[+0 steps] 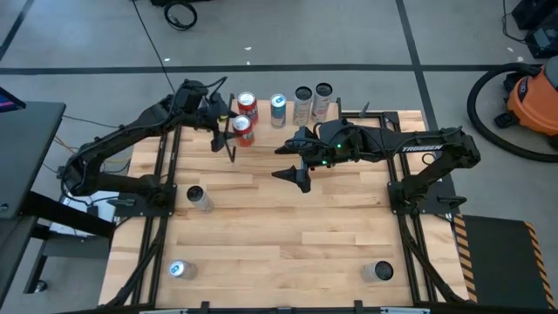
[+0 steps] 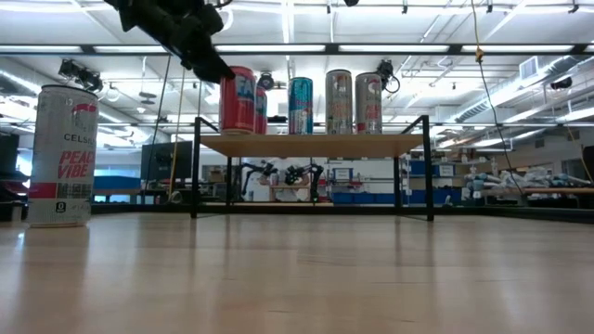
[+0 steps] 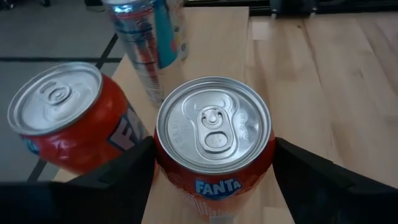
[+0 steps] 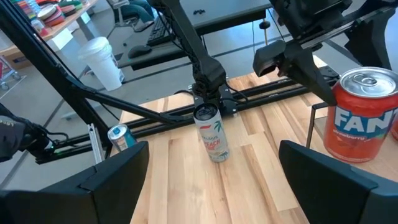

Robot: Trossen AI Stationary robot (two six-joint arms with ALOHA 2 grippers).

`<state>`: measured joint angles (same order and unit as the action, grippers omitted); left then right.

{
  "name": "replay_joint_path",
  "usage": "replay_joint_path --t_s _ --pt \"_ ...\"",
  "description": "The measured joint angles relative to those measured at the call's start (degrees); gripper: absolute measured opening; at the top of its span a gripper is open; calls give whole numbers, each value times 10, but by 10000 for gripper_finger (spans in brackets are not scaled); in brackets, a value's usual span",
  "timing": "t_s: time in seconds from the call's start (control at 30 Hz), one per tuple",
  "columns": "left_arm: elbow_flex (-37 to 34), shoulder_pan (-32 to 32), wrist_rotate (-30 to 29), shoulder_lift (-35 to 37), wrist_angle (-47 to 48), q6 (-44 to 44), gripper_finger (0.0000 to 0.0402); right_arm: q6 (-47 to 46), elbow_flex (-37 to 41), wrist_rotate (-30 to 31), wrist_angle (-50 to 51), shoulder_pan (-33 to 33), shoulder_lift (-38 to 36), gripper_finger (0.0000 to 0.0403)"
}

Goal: Place canned beverage on shelf
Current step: Put the left red soda can on the shelf

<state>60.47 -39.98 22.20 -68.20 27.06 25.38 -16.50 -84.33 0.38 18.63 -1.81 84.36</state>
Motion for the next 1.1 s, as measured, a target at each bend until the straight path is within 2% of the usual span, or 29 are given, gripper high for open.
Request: replay_joint_path --t_s 0.4,1.1 --pt "0 -1 5 0 -28 64 300 0 0 0 4 0 0 369" --pt "1 1 -3 -1 -43 -12 300 0 0 0 20 -11 0 369"
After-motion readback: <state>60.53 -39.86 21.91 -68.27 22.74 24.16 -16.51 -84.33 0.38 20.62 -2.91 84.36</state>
